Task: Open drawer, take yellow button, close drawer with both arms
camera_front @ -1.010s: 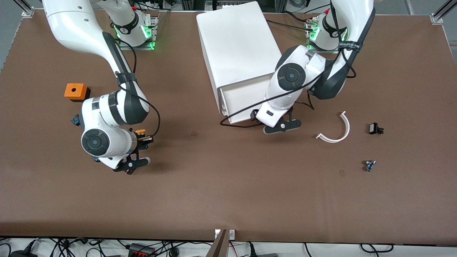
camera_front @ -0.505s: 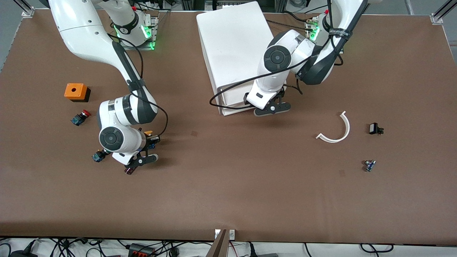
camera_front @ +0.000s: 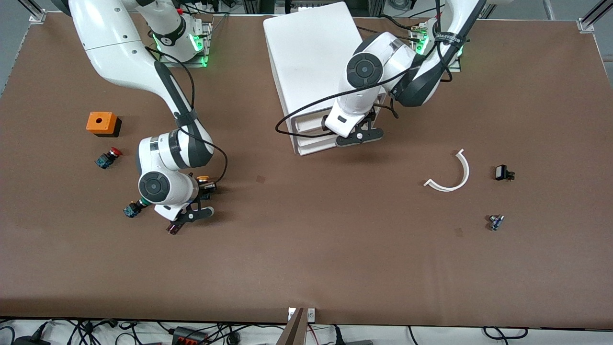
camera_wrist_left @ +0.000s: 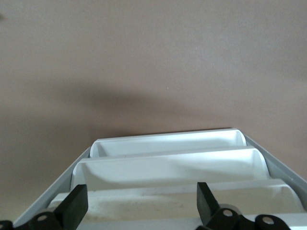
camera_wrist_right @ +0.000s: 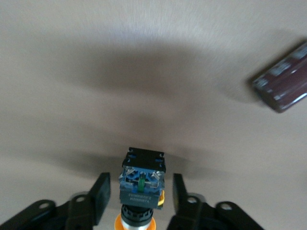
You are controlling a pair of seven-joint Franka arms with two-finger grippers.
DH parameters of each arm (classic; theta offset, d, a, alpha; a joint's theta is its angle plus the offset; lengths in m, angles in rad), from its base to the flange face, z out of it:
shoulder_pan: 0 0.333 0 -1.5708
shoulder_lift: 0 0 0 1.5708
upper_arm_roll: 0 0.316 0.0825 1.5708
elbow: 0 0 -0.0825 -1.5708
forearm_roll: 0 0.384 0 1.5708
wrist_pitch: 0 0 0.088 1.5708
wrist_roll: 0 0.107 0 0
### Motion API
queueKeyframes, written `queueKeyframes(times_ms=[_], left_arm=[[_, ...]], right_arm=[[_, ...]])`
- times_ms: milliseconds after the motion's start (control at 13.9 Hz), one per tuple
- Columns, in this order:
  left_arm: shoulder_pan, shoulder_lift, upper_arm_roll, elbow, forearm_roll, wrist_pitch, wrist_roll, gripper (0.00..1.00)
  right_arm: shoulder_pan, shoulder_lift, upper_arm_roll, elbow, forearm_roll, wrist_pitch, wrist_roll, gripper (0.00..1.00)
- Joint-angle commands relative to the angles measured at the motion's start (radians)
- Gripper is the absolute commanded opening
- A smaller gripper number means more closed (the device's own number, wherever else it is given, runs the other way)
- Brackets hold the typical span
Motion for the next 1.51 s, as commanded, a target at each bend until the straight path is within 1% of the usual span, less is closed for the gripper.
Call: queueKeyframes(times_ms=[0, 144, 361, 505, 649, 721, 793, 938, 1010, 1154, 1226, 1298, 1442], left_arm=[[0.012, -0.042, -0.024, -0.037, -0.031, -0.013, -0.011, 1.0], [0.013, -0.042, -0.036, -0.037, -0.036, -0.016, -0.021, 1.0], [0.012, -0.04, -0.036, -0.037, -0.036, -0.019, -0.025, 1.0], [0.01, -0.04, -0.036, -0.037, -0.036, -0.025, -0.034, 1.0], [0.012, -0.042, -0.036, -0.026, -0.036, -0.032, -0.032, 1.0], [0.012, -0.045, -0.035, -0.021, -0.028, -0.03, -0.034, 1.0], [0.012, -0.048, -0.03, -0.002, -0.02, -0.032, -0.029, 1.0], [0.059, -0.051, -0.026, 0.049, -0.013, -0.045, -0.012, 1.0], [0.071, -0.051, -0.027, 0.087, 0.016, -0.073, 0.009, 1.0], [0.093, -0.043, -0.023, 0.178, 0.125, -0.168, 0.076, 1.0], [0.119, -0.04, -0.026, 0.219, 0.159, -0.211, 0.125, 1.0], [0.146, -0.039, -0.026, 0.25, 0.164, -0.237, 0.19, 1.0], [0.233, -0.04, -0.026, 0.279, 0.164, -0.245, 0.358, 1.0]], right_arm=[[-0.007, -0.076, 0.002, 0.04, 0.011, -0.081, 0.017, 1.0], [-0.016, -0.115, -0.001, 0.097, 0.011, -0.173, 0.017, 1.0], [-0.03, -0.187, -0.01, 0.149, 0.009, -0.296, 0.017, 1.0], [-0.035, -0.237, -0.028, 0.171, 0.009, -0.35, 0.014, 1.0], [-0.039, -0.292, -0.051, 0.177, 0.009, -0.367, 0.014, 1.0], [-0.039, -0.317, -0.074, 0.177, 0.011, -0.367, 0.009, 1.0], [-0.039, -0.335, -0.087, 0.177, 0.011, -0.369, 0.008, 1.0], [-0.039, -0.365, -0.117, 0.177, 0.008, -0.372, 0.003, 1.0], [-0.039, -0.369, -0.136, 0.179, 0.008, -0.373, 0.003, 1.0], [-0.047, -0.375, -0.18, 0.179, 0.019, -0.375, 0.002, 1.0], [-0.05, -0.385, -0.18, 0.18, 0.017, -0.375, 0.005, 1.0], [-0.05, -0.386, -0.186, 0.18, 0.014, -0.376, 0.005, 1.0], [-0.053, -0.389, -0.202, 0.182, 0.019, -0.376, 0.003, 1.0]])
